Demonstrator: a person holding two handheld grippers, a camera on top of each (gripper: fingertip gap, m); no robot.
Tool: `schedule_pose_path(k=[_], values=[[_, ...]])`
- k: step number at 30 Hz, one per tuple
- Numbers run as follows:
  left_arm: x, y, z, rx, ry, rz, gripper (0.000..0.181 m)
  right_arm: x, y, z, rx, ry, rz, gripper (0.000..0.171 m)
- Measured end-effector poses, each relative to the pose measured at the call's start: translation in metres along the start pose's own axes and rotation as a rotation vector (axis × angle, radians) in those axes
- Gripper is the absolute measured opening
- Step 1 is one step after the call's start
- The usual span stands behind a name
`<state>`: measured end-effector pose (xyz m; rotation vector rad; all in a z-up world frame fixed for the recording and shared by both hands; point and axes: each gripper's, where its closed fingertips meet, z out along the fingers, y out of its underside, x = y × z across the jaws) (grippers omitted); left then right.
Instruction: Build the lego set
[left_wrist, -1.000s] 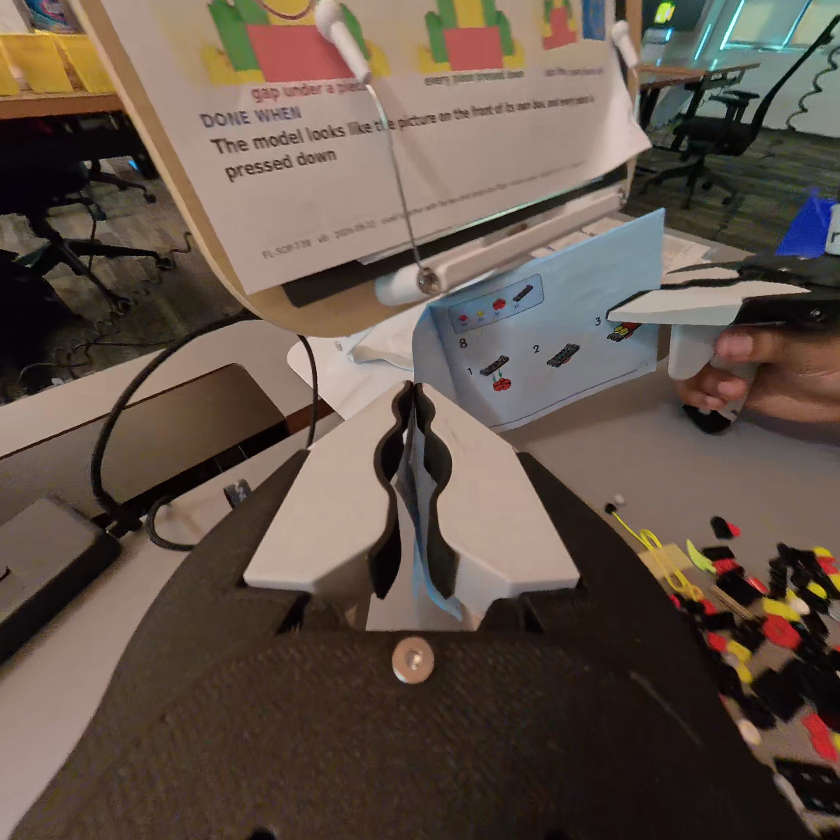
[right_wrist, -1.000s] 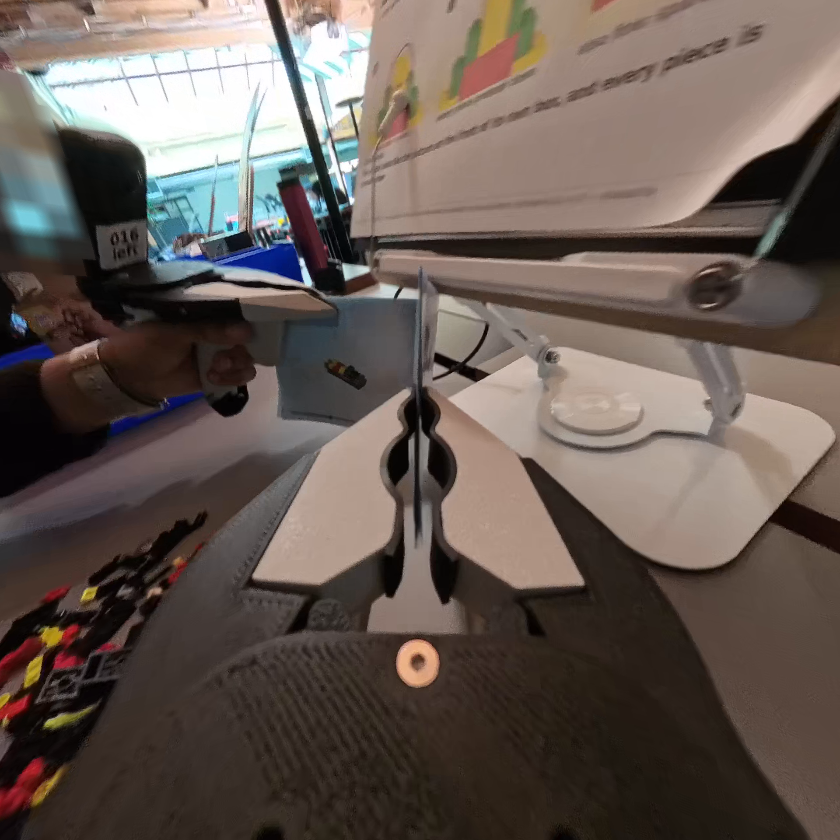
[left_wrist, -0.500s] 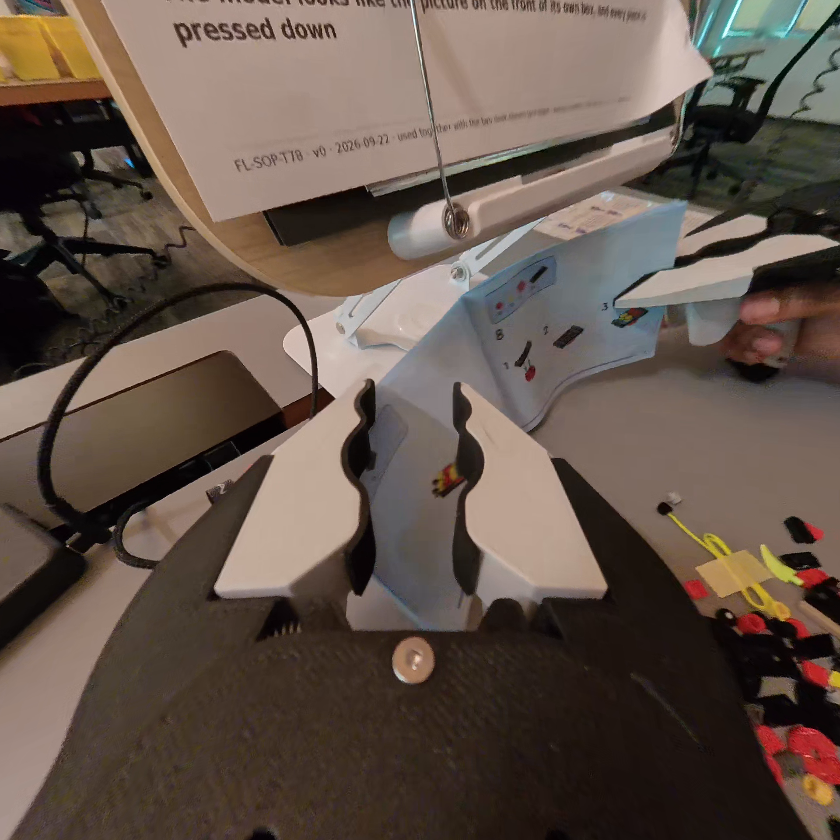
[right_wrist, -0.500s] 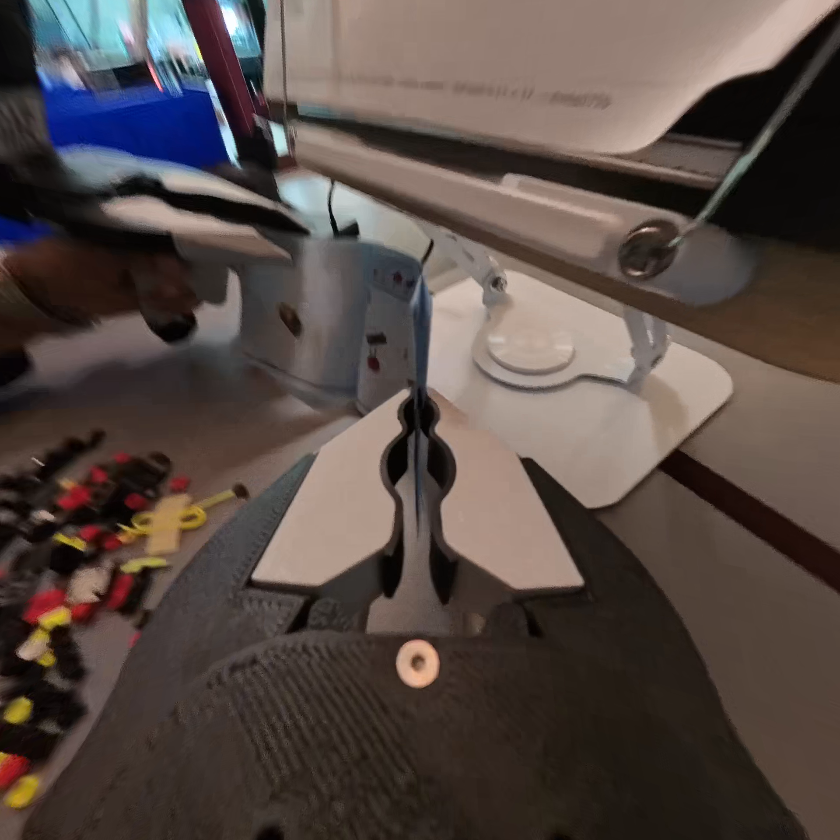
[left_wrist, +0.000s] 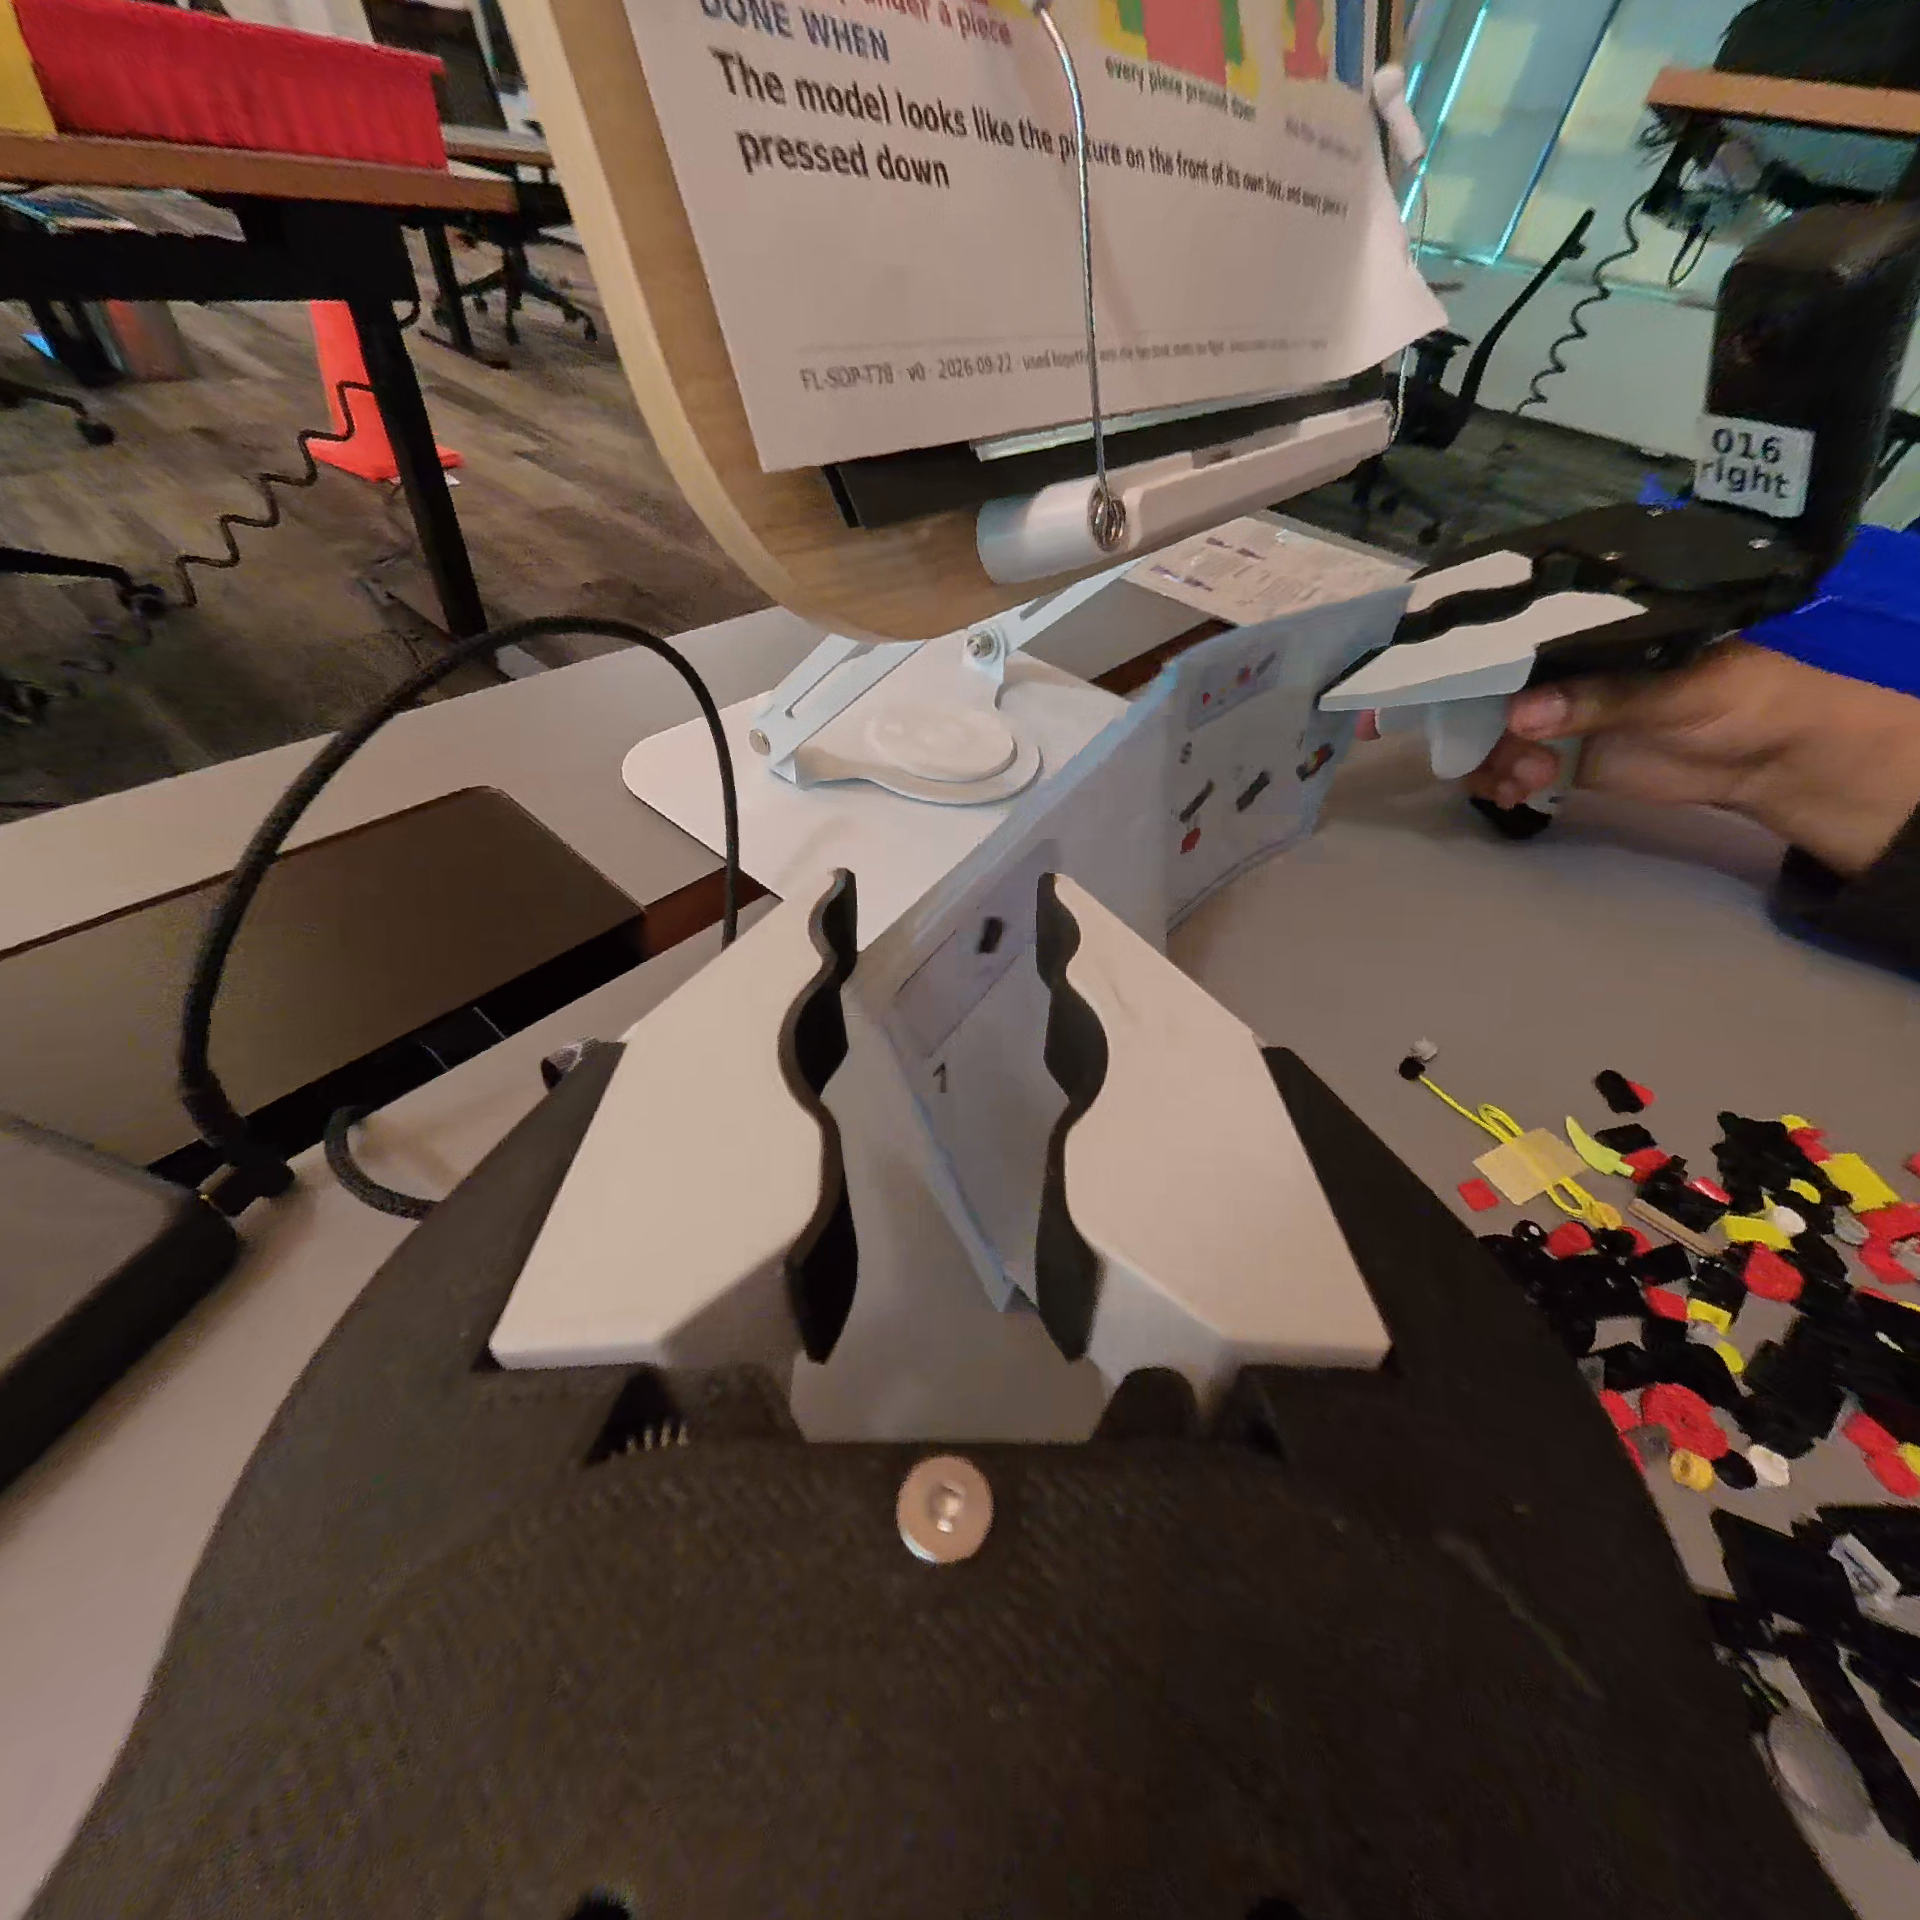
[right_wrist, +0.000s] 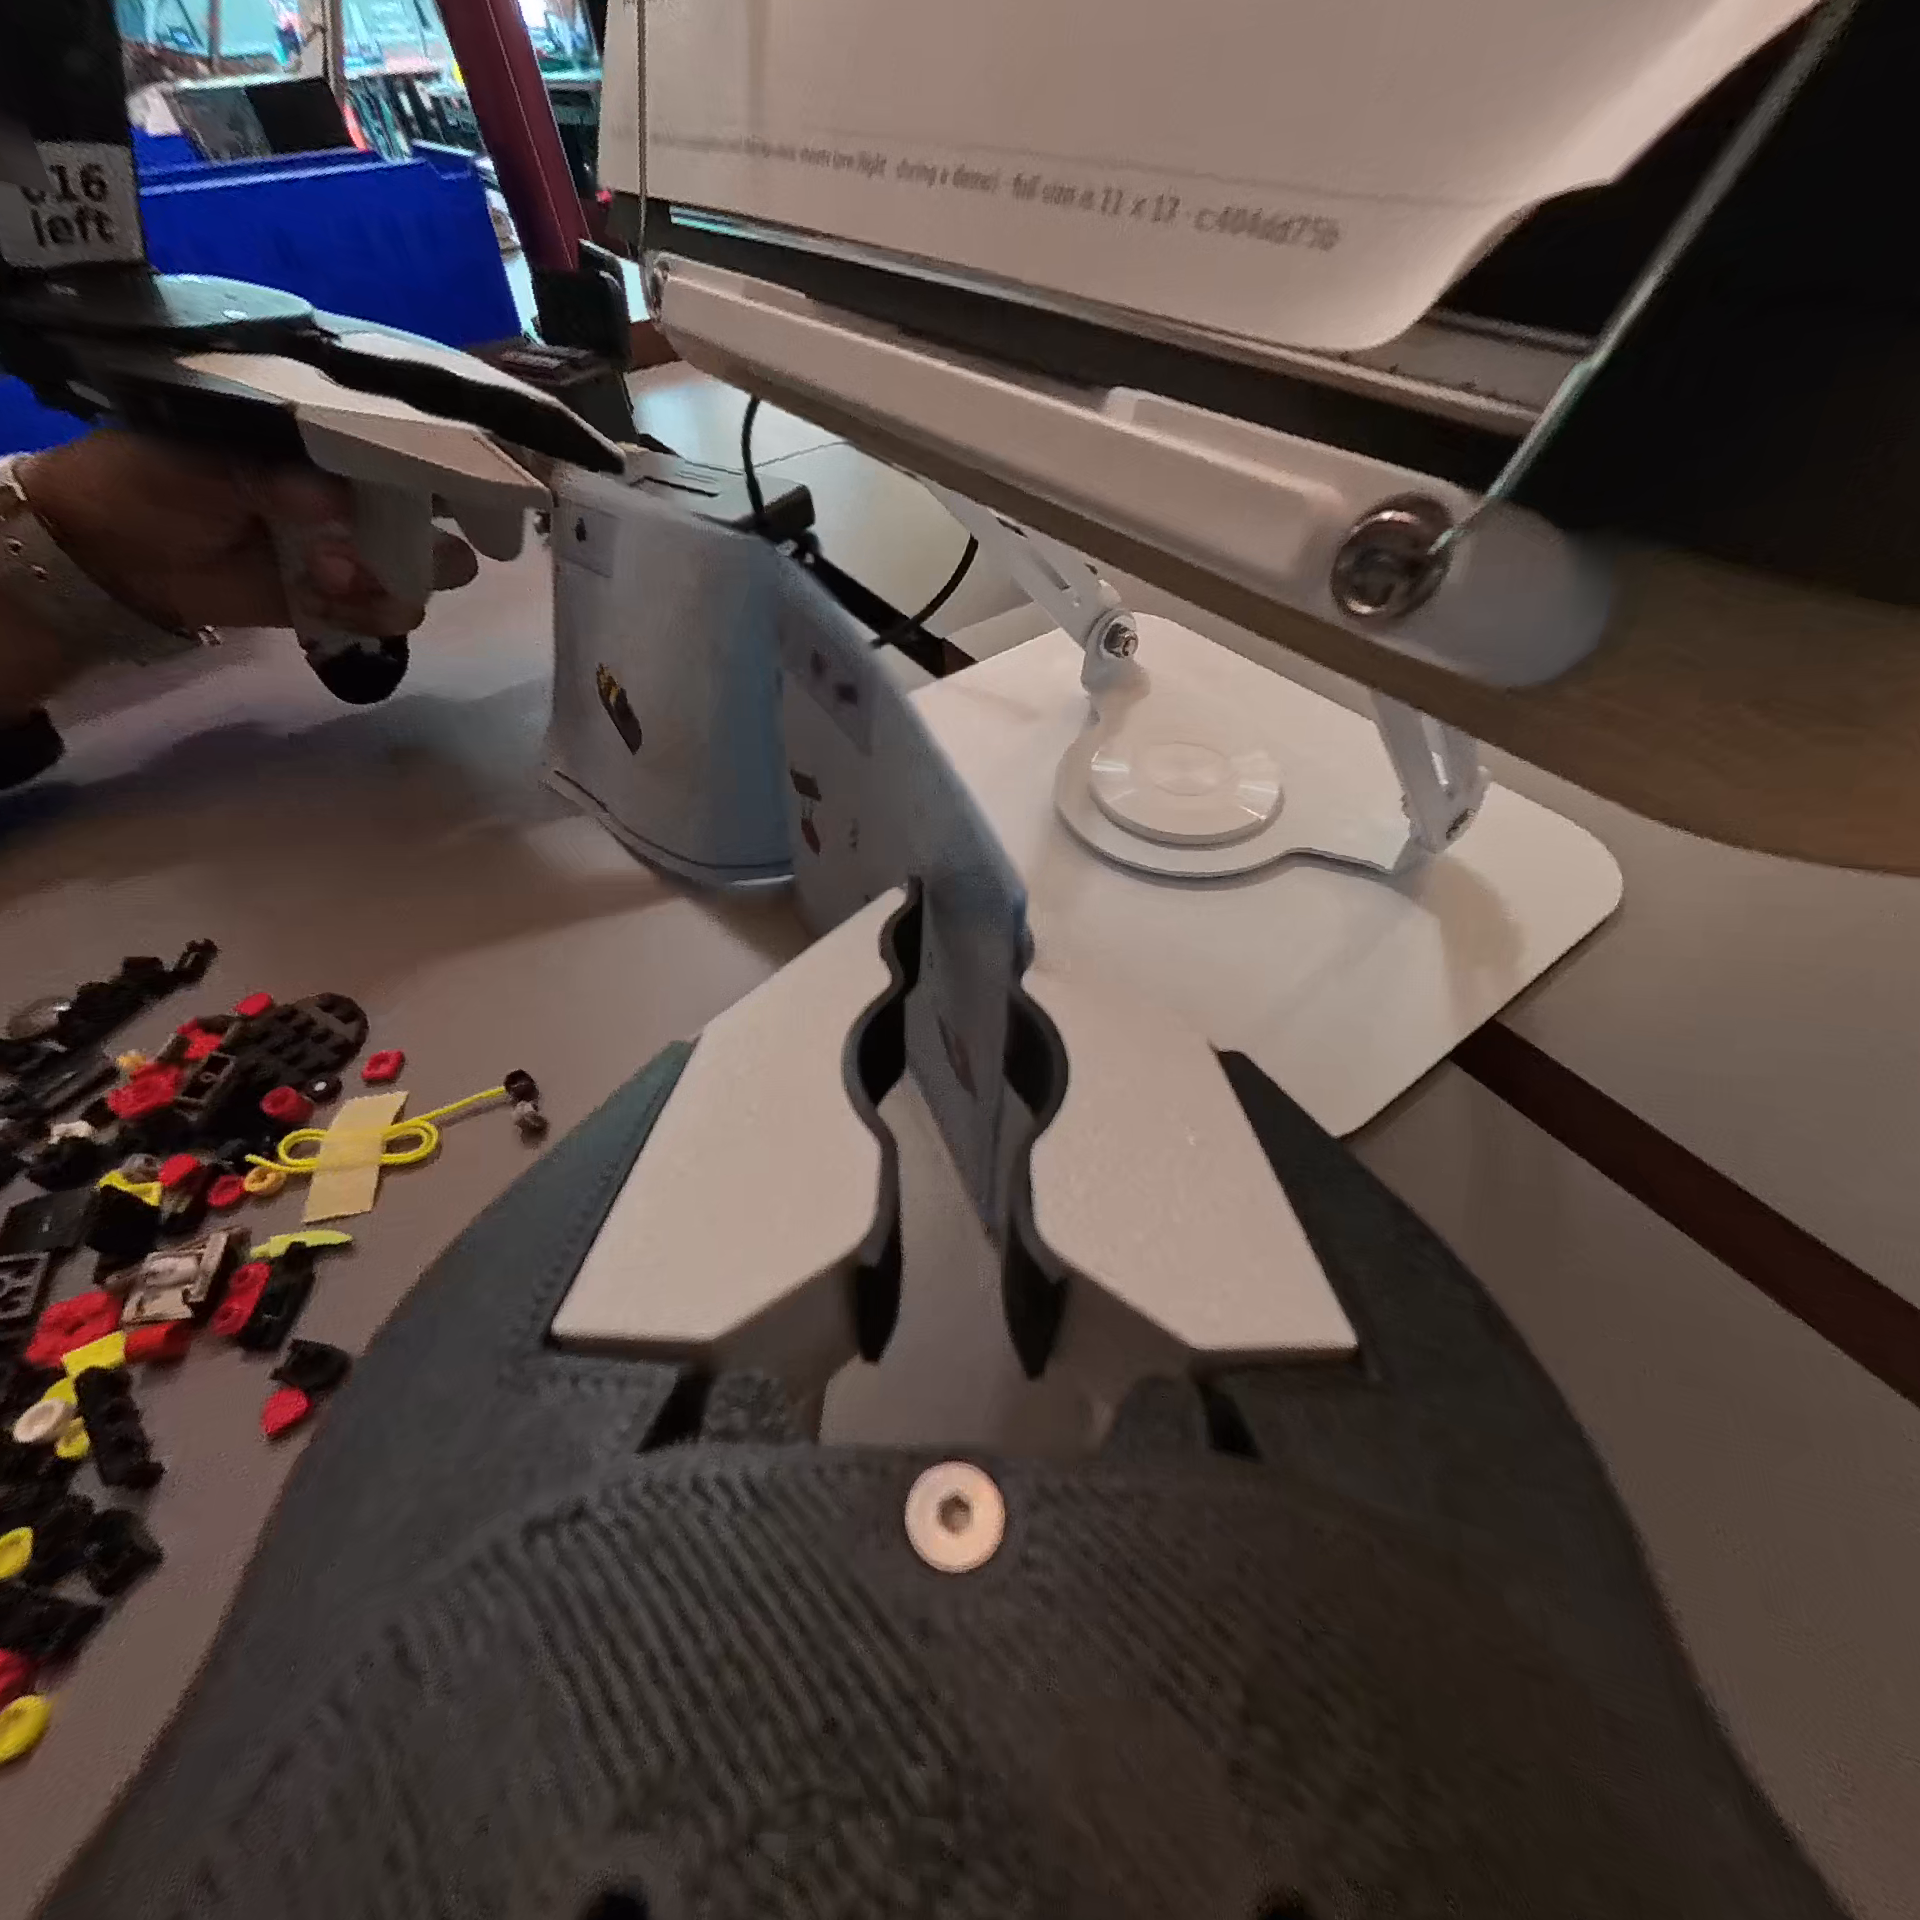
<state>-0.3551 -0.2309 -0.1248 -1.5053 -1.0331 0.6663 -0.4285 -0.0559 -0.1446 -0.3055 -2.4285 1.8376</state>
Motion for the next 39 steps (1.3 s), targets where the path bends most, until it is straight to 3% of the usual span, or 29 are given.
schedule_pose_path(k=[8, 12, 19, 39], values=[[-0.005, -0.003, -0.005, 0.016, -0.001, -0.015, 0.033, 0.003, 0.001, -0.001, -0.001, 0.003, 0.002, 0.023], [-0.001, 0.002, -0.002, -0.011, 0.008, 0.003, 0.033, -0.001, 0.003, 0.001, -0.019, -0.01, -0.021, 0.04], [-0.004, 0.0, -0.005, -0.005, 0.003, 0.0, 0.035, -0.003, 0.005, 0.002, -0.03, -0.008, -0.036, 0.047], [0.004, -0.038, -0.017, 0.072, -0.047, 0.072, 0.033, 0.005, -0.006, -0.003, 0.022, 0.039, -0.049, 0.089]])
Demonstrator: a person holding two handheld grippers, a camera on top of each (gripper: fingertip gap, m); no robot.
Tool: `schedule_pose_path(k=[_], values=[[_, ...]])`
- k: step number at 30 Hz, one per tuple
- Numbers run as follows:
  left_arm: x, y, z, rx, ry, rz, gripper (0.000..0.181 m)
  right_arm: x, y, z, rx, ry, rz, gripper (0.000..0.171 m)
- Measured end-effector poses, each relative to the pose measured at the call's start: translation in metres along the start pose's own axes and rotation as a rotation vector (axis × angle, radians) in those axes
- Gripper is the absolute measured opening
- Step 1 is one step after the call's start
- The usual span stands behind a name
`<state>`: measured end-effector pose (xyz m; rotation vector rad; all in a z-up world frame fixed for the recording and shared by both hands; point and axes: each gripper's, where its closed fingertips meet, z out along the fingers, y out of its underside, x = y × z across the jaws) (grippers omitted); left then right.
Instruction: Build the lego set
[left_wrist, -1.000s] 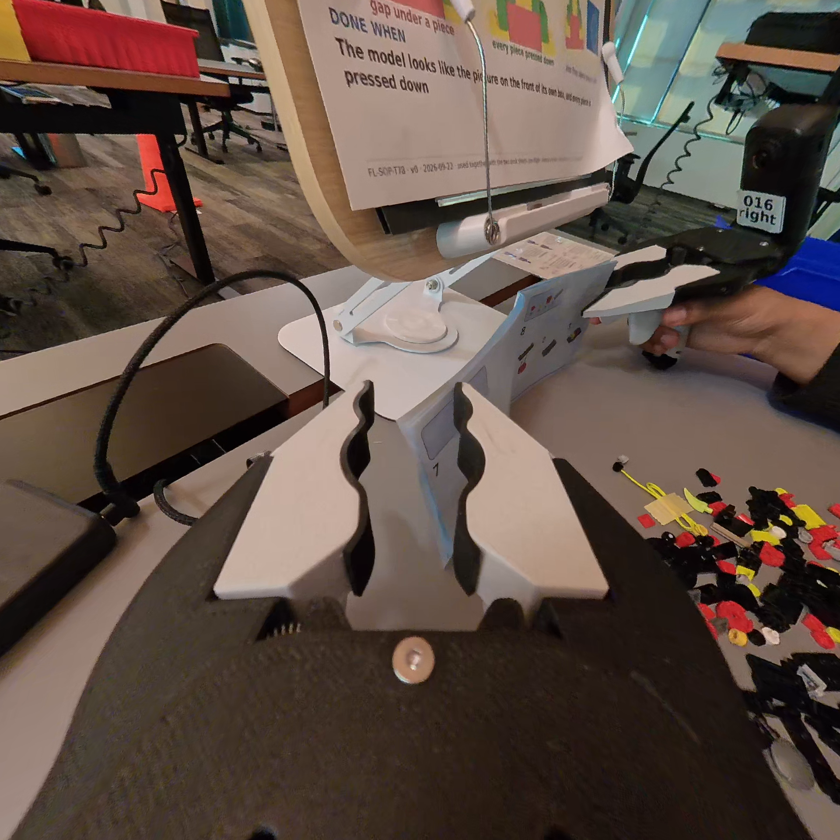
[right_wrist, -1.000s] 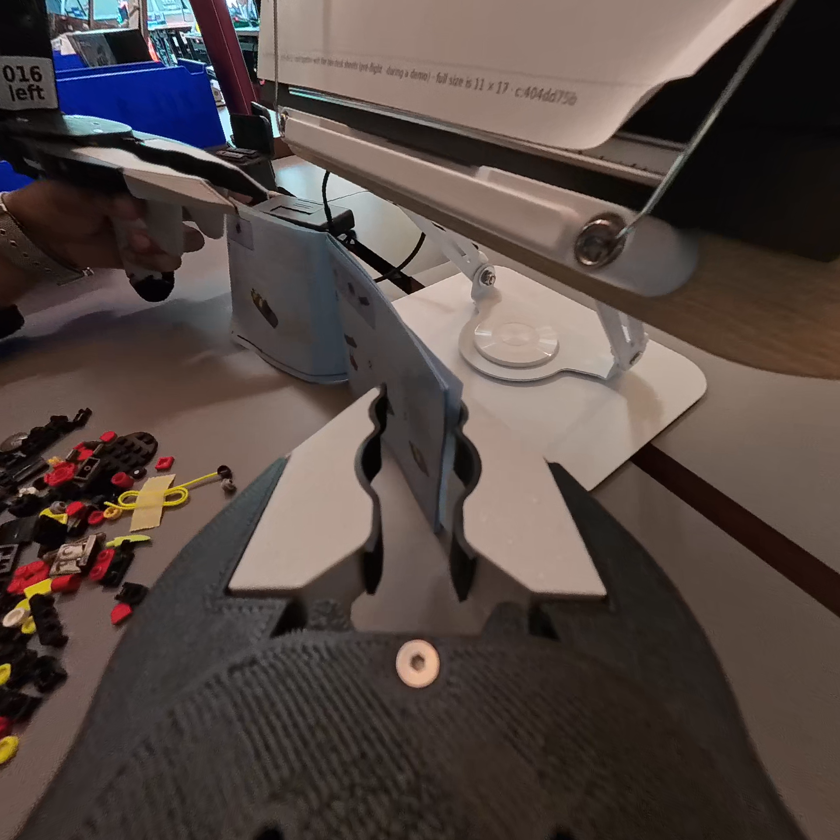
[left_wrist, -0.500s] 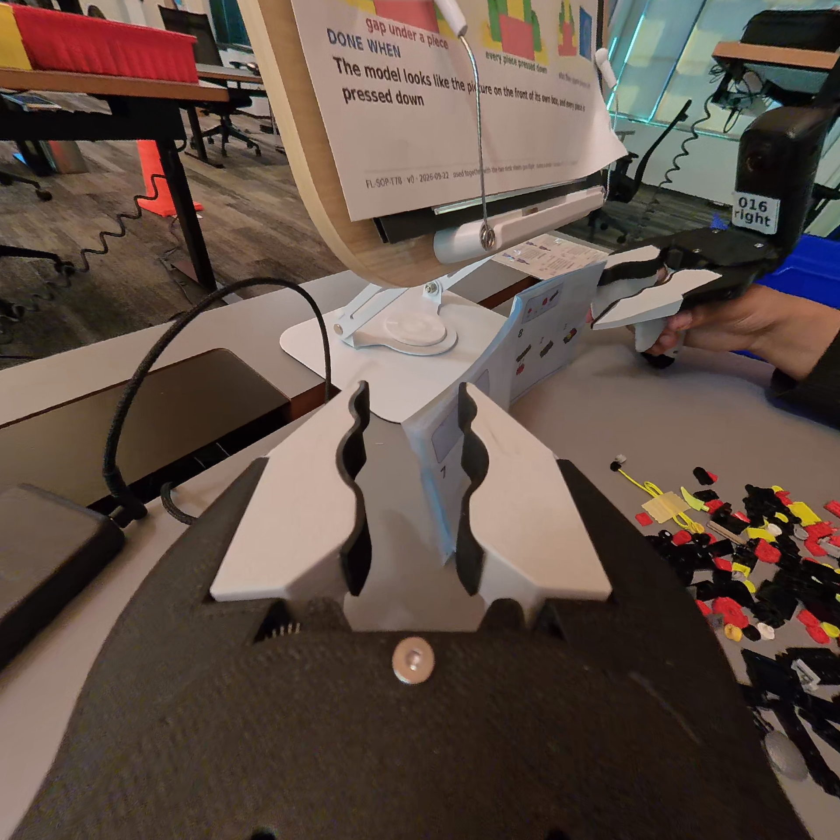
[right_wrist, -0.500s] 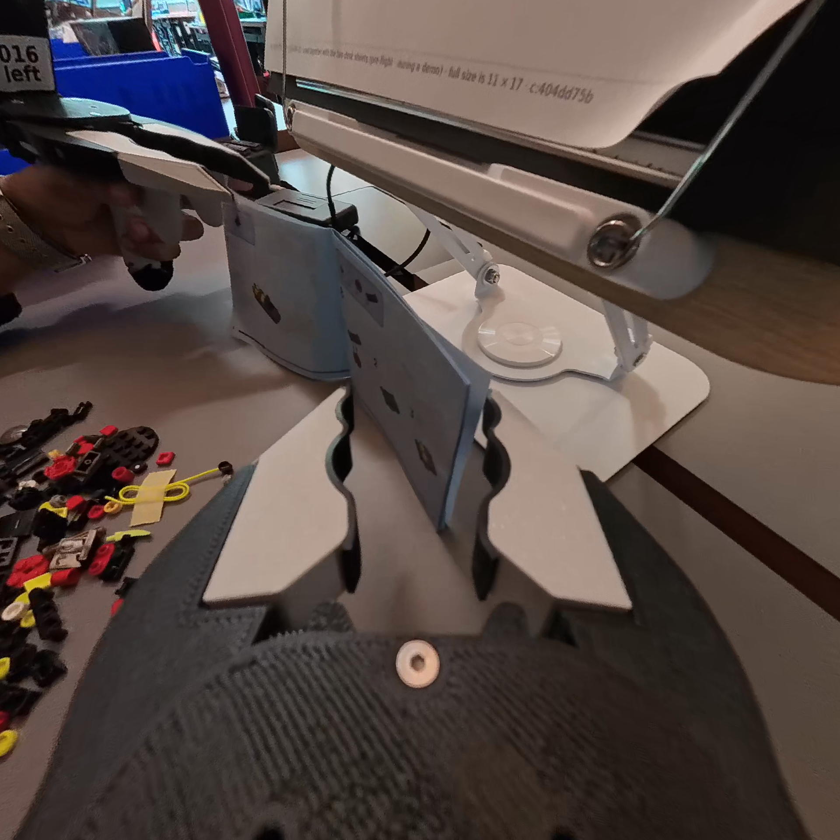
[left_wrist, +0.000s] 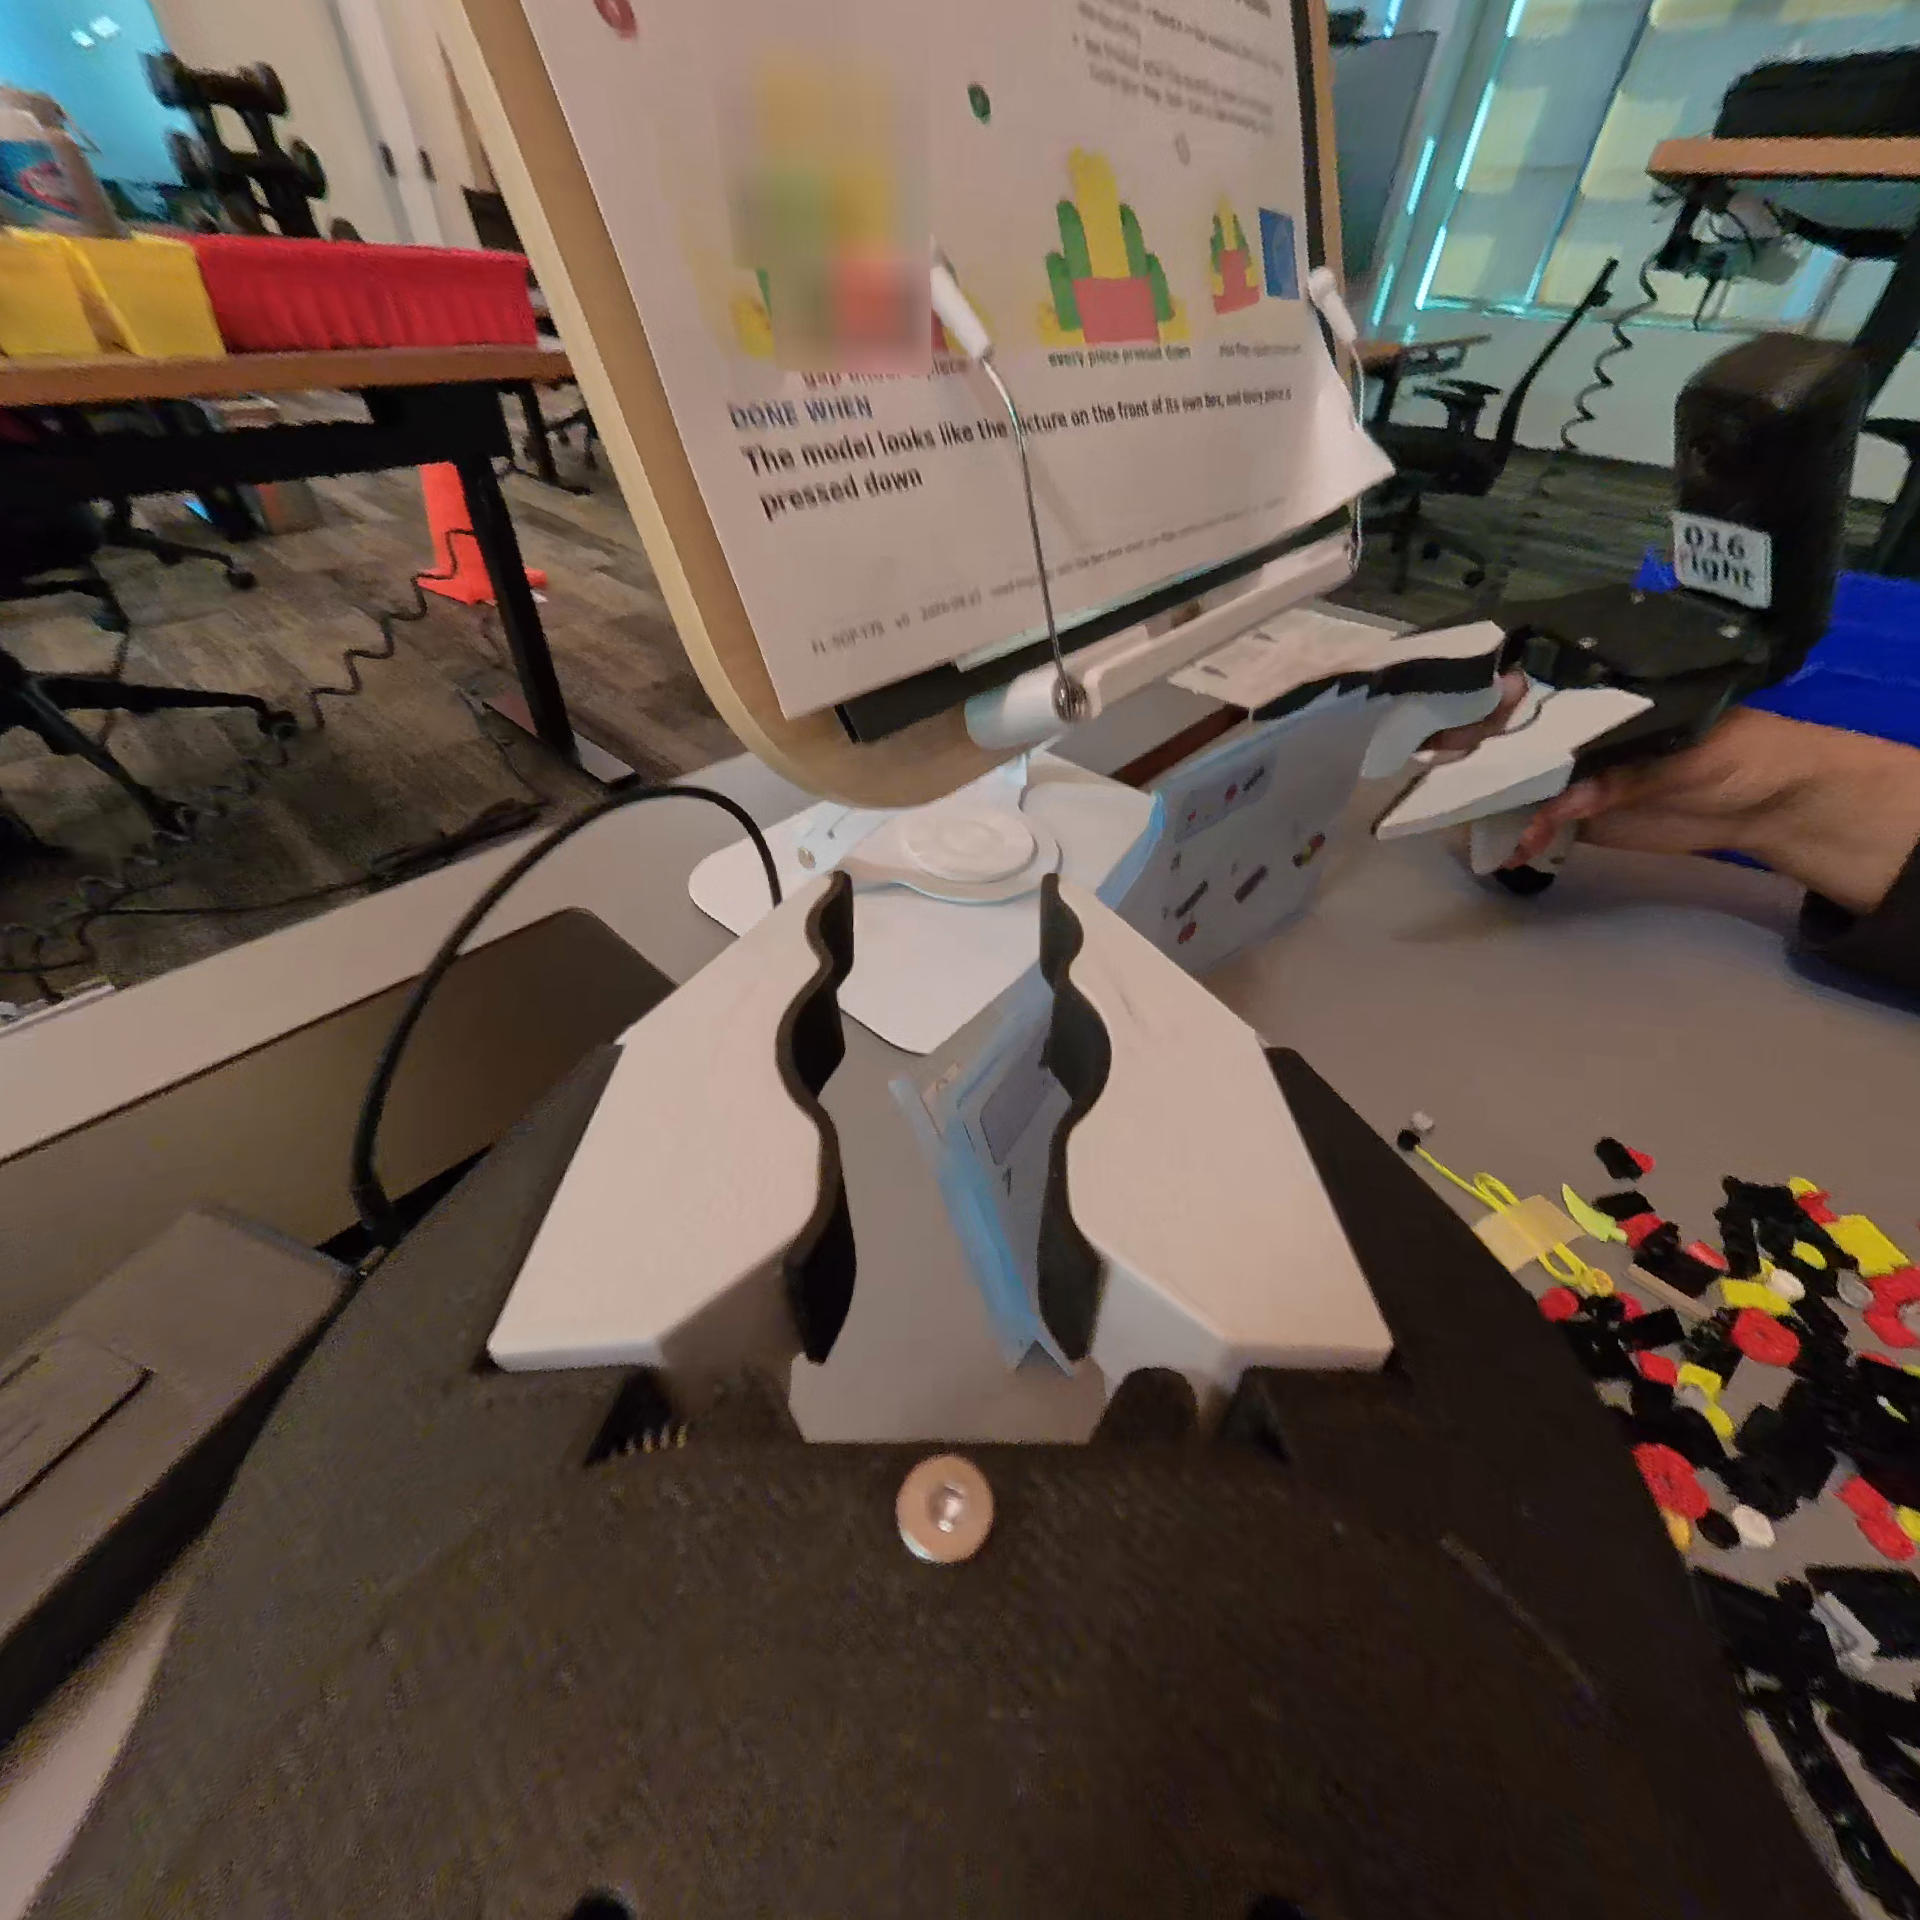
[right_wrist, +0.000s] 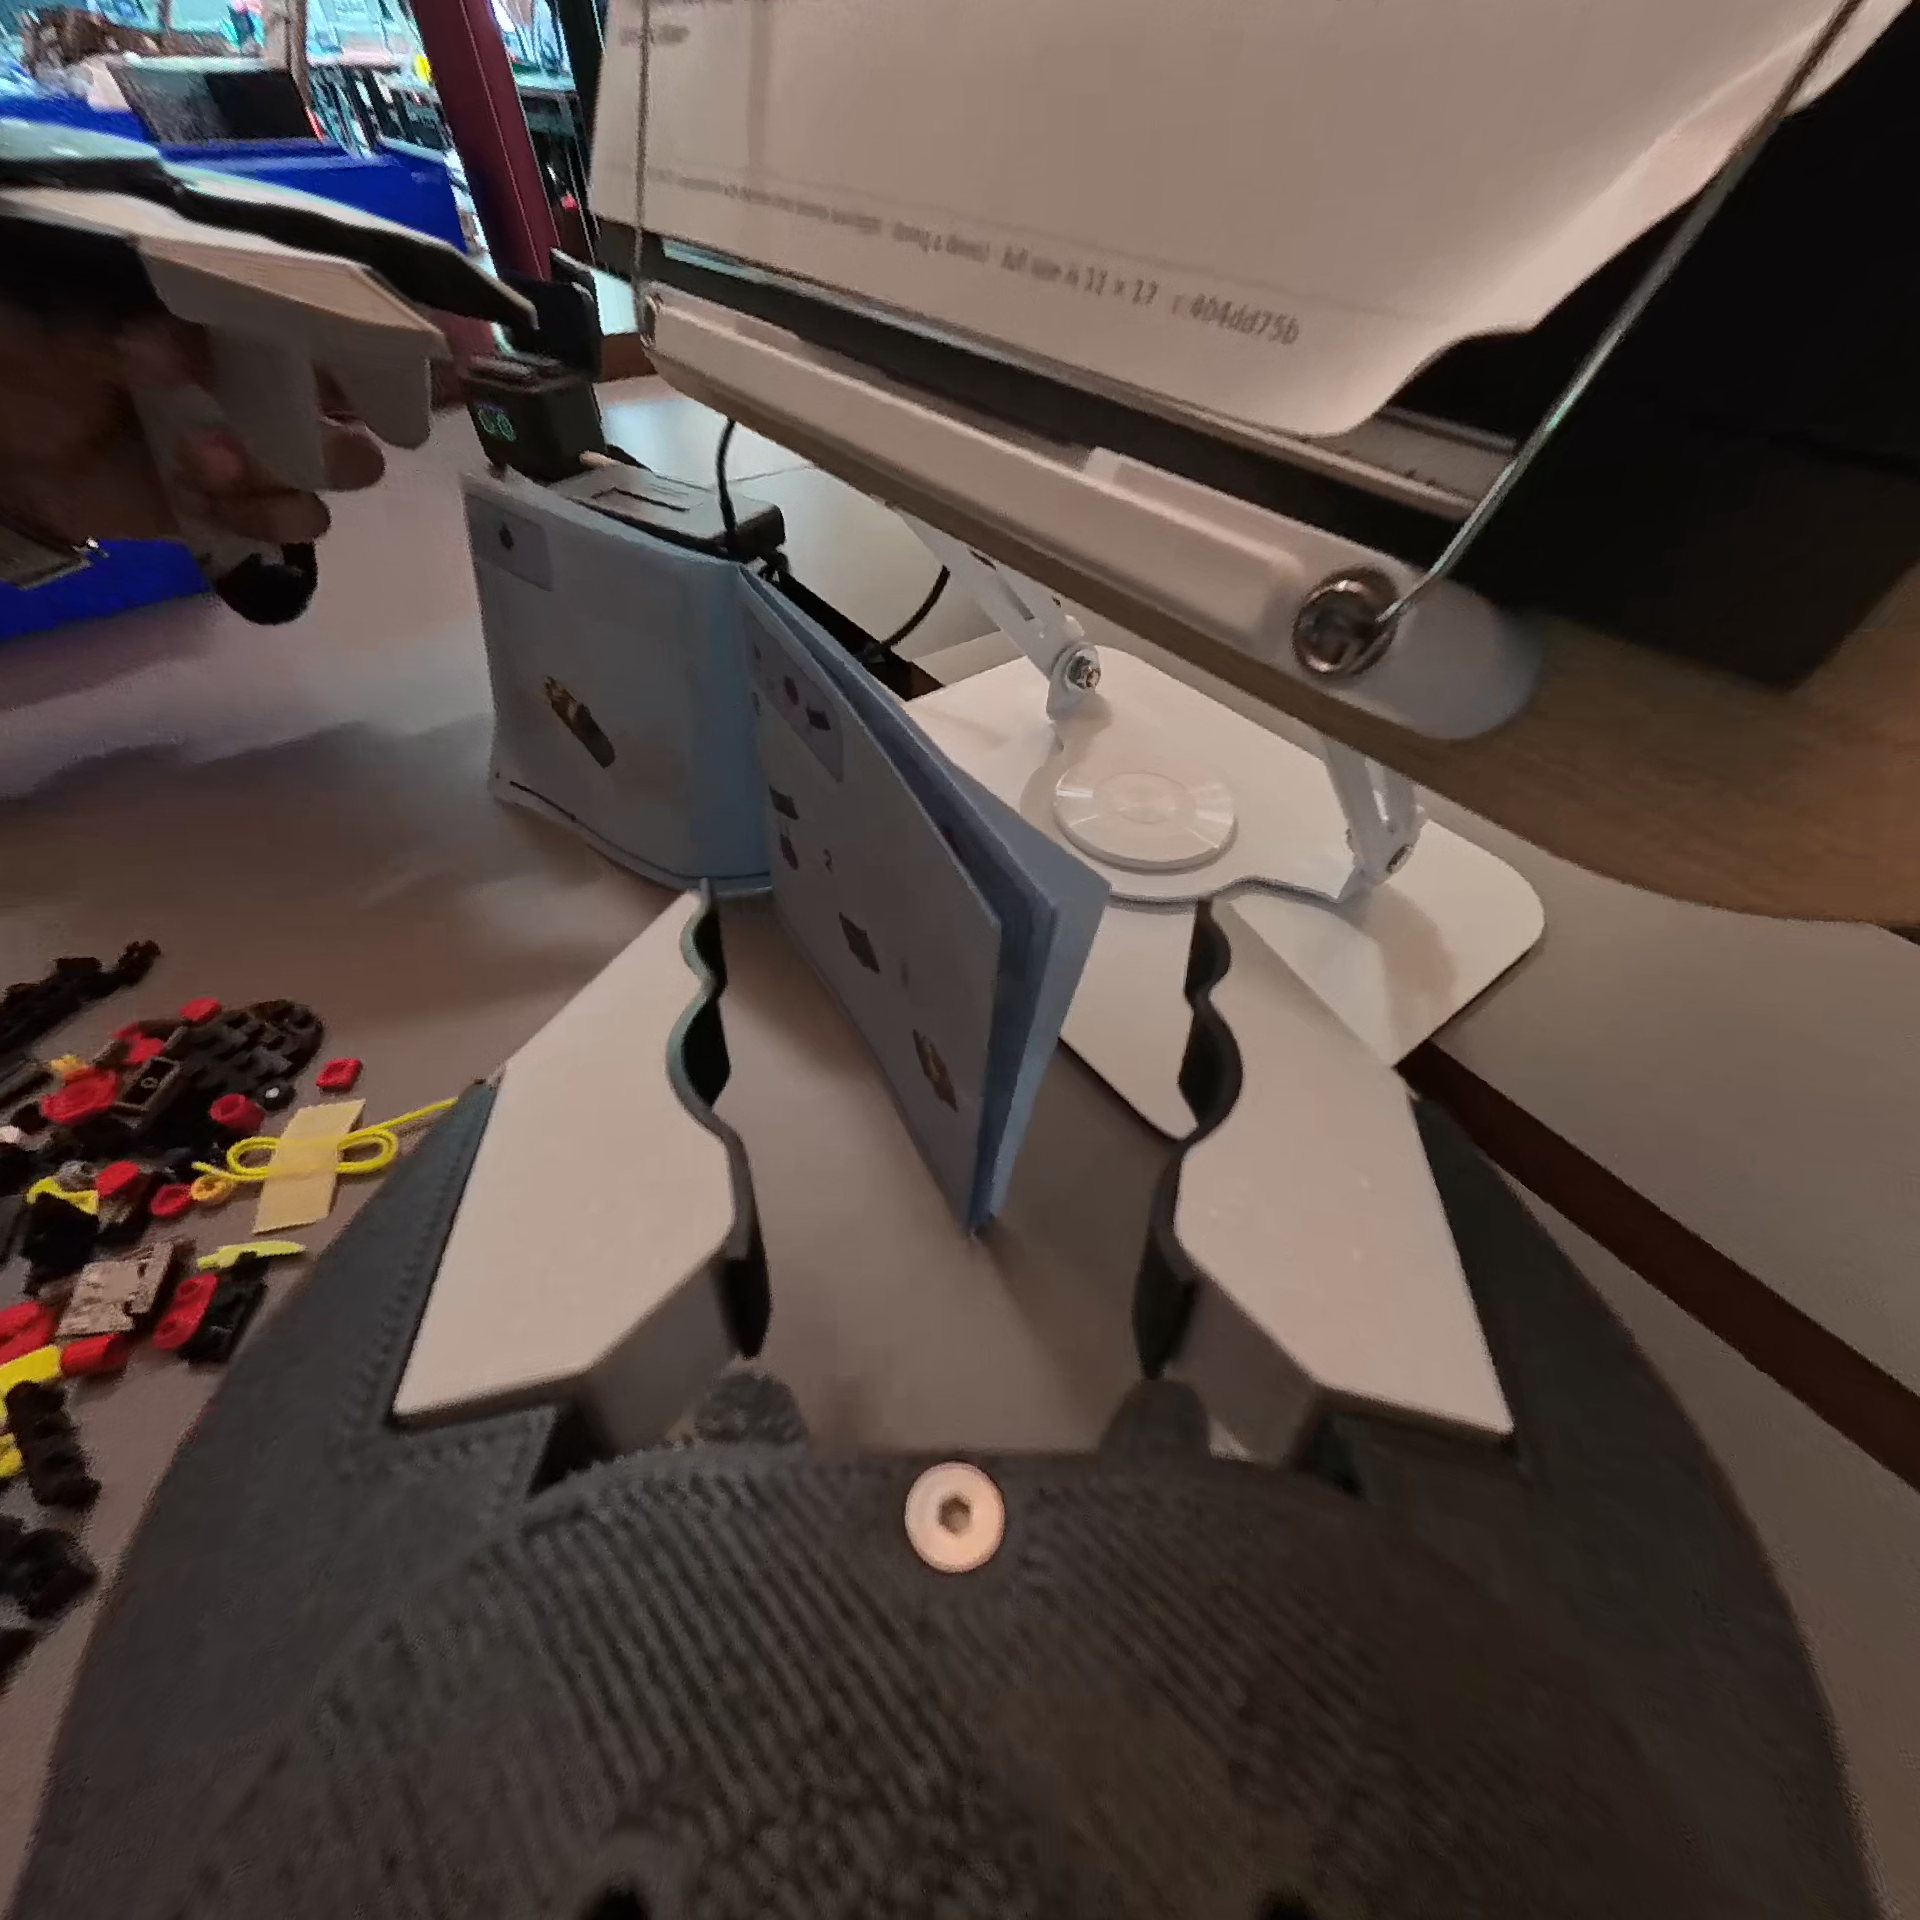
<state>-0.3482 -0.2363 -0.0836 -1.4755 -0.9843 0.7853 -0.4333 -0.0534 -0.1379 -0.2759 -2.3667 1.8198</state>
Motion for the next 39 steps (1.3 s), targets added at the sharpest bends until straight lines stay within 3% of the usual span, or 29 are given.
schedule_pose_path(k=[8, 10, 12, 16, 21, 25, 30, 34, 37, 39], values=[[0.017, -0.053, -0.012, 0.089, -0.03, -0.003, 0.031, 0.002, -0.039, -0.022, 0.166, 0.051, -0.096, 0.091], [0.029, -0.062, -0.009, 0.075, -0.029, 0.042, 0.032, -0.006, -0.046, -0.028, 0.159, 0.026, -0.142, 0.075], [0.044, -0.072, -0.008, 0.071, -0.03, 0.1, 0.032, -0.007, -0.058, -0.034, 0.159, 0.06, -0.155, 0.093], [0.076, -0.094, -0.008, 0.076, -0.003, 0.166, 0.031, -0.026, -0.07, -0.041, 0.085, 0.041, -0.113, 0.101], [0.14, -0.144, -0.035, 0.217, 0.08, 0.142, 0.033, -0.088, -0.06, -0.057, 0.141, -0.023, 0.153, 0.095], [0.198, -0.155, -0.056, 0.21, 0.151, 0.18, 0.034, -0.143, -0.042, -0.075, 0.161, -0.04, 0.198, 0.094], [0.237, -0.115, -0.079, 0.131, 0.126, 0.178, 0.036, -0.2, -0.007, -0.112, 0.054, -0.071, 0.207, 0.099], [0.261, -0.024, -0.099, -0.045, 0.115, 0.098, 0.048, -0.238, 0.017, -0.146, 0.019, -0.079, 0.304, 0.093], [0.276, 0.053, -0.129, -0.2, 0.098, 0.188, 0.053, -0.26, 0.034, -0.162, -0.037, -0.089, 0.328, 0.091], [0.284, 0.085, -0.143, -0.219, 0.084, 0.209, 0.053, -0.266, 0.04, -0.163, -0.064, -0.081, 0.303, 0.088]])
